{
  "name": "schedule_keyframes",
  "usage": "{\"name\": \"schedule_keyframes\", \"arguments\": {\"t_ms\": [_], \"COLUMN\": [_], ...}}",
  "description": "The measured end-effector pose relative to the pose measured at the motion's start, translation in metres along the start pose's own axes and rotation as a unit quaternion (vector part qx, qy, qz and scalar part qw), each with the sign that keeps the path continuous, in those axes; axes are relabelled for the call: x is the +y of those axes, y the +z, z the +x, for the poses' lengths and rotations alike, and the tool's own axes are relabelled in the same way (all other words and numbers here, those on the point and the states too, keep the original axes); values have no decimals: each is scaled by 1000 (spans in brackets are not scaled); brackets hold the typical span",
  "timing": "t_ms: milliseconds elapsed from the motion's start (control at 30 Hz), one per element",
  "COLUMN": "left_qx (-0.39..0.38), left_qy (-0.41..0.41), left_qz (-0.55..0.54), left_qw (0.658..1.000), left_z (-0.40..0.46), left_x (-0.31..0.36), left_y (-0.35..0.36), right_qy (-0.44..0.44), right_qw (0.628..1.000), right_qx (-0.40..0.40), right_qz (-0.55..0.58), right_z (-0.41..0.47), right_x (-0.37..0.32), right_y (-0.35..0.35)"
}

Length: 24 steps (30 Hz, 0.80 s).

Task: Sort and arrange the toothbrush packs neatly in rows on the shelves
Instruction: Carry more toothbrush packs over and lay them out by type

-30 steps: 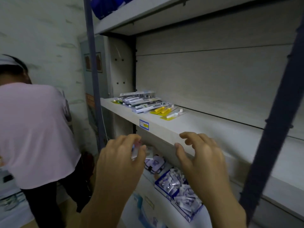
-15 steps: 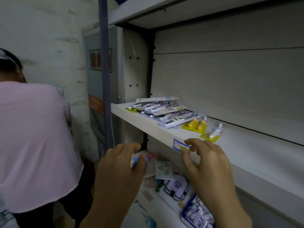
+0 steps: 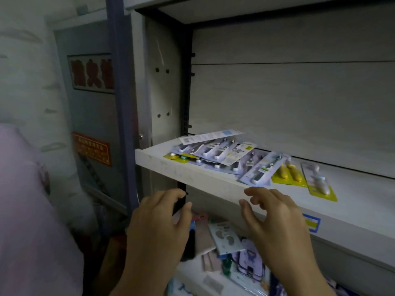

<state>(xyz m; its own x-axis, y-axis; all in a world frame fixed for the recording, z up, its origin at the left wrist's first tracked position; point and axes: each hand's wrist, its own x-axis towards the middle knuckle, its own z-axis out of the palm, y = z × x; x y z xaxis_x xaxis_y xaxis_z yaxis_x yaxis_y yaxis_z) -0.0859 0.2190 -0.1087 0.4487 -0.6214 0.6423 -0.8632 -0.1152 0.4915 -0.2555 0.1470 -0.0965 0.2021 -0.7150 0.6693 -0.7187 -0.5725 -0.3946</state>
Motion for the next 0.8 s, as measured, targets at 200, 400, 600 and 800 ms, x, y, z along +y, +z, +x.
{"name": "schedule_keyframes", "arguments": {"t_ms": [200,400,600,800], "left_qx": [-23,-11,-11,-59], "left_qy": [24,53,81,107], "left_qz": [-30,-32,-20,-24], "left_qw": [999,998,996,992], "left_z": [48,106,165,209], "left_x": [-26,-43,-56,-66], "left_y": [27,56,87,109], "right_qy": [18,11,19,49], "right_qw": [999,997,996,996], "right_qx": [40,74,87,63], "right_qz": [-30,-12,-16,-35], "right_z": [29,74,119,145], "right_x": [-4,-3,-4,-8], "right_y": [31,62,90,112]}}
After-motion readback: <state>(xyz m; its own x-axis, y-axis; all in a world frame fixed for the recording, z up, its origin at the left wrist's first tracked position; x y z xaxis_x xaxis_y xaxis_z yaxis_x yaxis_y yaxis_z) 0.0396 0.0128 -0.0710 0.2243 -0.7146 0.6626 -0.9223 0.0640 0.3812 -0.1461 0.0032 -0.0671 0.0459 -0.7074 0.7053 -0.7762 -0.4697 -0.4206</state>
